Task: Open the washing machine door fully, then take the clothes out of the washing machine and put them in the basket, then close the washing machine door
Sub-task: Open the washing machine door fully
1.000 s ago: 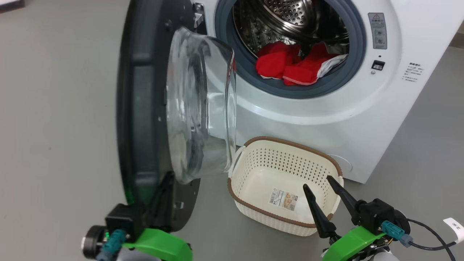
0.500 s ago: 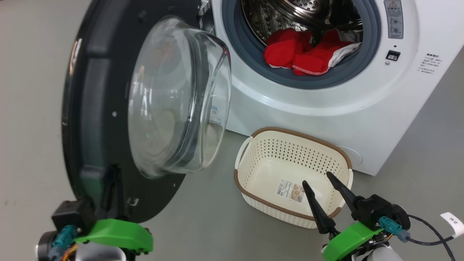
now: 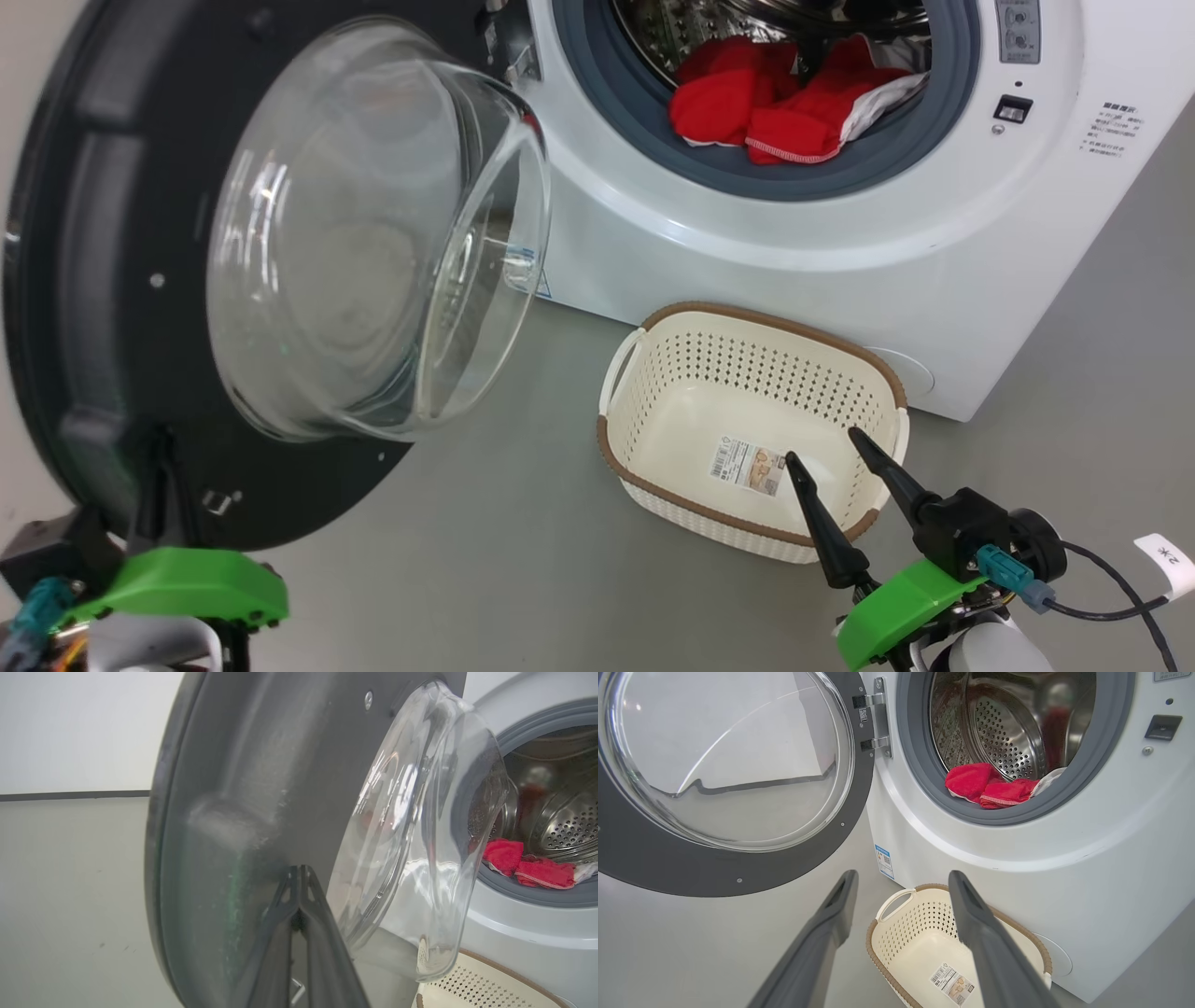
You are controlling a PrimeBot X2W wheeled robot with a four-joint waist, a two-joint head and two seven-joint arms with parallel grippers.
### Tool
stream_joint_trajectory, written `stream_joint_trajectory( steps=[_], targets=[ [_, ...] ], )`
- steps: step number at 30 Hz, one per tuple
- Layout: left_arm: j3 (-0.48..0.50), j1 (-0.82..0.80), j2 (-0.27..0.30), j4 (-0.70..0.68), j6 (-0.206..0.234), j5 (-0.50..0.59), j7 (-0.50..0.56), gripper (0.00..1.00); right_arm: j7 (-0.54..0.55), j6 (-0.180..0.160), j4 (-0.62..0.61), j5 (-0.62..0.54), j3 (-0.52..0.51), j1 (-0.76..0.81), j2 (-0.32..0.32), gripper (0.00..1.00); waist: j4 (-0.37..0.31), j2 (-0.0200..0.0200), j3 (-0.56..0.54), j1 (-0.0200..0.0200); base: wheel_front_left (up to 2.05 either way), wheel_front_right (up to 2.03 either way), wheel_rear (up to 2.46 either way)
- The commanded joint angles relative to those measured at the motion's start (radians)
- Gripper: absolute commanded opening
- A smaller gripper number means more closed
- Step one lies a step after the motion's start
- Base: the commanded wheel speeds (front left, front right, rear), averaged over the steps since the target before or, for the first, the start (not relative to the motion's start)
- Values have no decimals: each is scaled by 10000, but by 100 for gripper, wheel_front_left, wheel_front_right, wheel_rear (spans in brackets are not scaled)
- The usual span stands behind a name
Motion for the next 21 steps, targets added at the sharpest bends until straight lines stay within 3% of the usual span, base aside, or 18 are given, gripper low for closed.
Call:
stream_joint_trajectory(
  steps=[1,21],
  targets=[
    [571,-456,456,-79,124,-92,-119,0,-65,48,-206,-77,219,-358,34,100,-16,-1,58,0,0,0,0],
    [1332,-2169,947,2400,-127,-570,-1098,0,29,48,-186,-639,140,-455,34,100,-122,-1,536,0,0,0,0]
  ],
)
